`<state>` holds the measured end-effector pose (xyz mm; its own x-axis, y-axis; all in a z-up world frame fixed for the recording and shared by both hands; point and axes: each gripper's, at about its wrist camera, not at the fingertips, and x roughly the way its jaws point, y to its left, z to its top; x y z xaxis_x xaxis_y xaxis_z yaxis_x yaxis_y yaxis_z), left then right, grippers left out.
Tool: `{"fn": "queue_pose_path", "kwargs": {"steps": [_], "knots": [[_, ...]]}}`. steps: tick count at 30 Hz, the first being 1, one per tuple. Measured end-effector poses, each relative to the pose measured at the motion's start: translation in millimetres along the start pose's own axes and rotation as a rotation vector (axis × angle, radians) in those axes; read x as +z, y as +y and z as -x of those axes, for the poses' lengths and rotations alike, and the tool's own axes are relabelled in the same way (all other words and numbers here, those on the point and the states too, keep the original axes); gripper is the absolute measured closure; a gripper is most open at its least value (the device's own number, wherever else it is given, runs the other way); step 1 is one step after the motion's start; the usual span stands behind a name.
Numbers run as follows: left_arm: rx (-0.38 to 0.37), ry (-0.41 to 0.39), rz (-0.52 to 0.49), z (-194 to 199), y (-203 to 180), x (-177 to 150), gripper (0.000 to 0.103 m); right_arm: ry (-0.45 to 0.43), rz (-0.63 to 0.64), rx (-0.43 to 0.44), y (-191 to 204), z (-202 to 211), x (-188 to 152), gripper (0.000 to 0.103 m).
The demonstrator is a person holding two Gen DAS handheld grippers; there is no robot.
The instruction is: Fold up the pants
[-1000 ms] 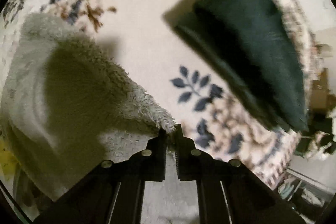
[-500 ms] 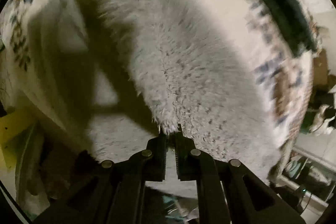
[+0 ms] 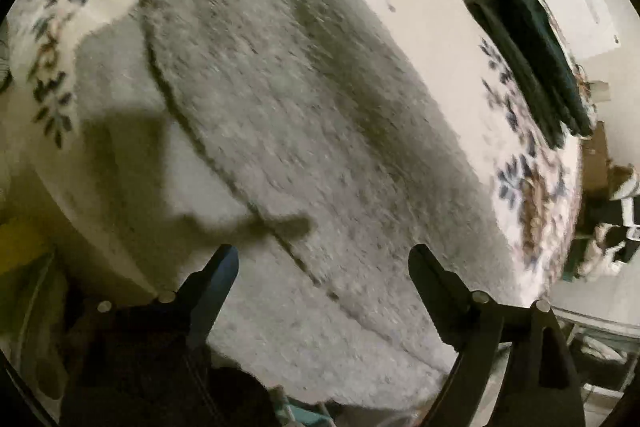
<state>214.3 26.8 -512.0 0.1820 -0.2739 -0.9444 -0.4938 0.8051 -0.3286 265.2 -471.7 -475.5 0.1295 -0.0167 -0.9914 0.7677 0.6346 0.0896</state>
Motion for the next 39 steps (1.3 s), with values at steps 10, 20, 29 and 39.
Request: {"fn": "queue_pose_path", "kwargs": {"steps": [10, 20, 29, 39], "knots": [[0.085, -0.109, -0.038, -19, -16, 11, 0.016, -0.161, 0.051, -0.161, 73, -30, 106, 0.016], [0.084, -0.092, -0.136, -10, -46, -19, 0.016, -0.22, -0.249, -0.031, -61, 48, 29, 0.09], [0.122, -0.056, -0.12, -11, -33, -30, 0.016, -0.01, -0.632, 0.084, -168, -14, -41, 0.033], [0.171, -0.156, 0.036, 40, 40, 12, 0.016, 0.046, -0.457, 0.297, -111, -59, -72, 0.024]]}}
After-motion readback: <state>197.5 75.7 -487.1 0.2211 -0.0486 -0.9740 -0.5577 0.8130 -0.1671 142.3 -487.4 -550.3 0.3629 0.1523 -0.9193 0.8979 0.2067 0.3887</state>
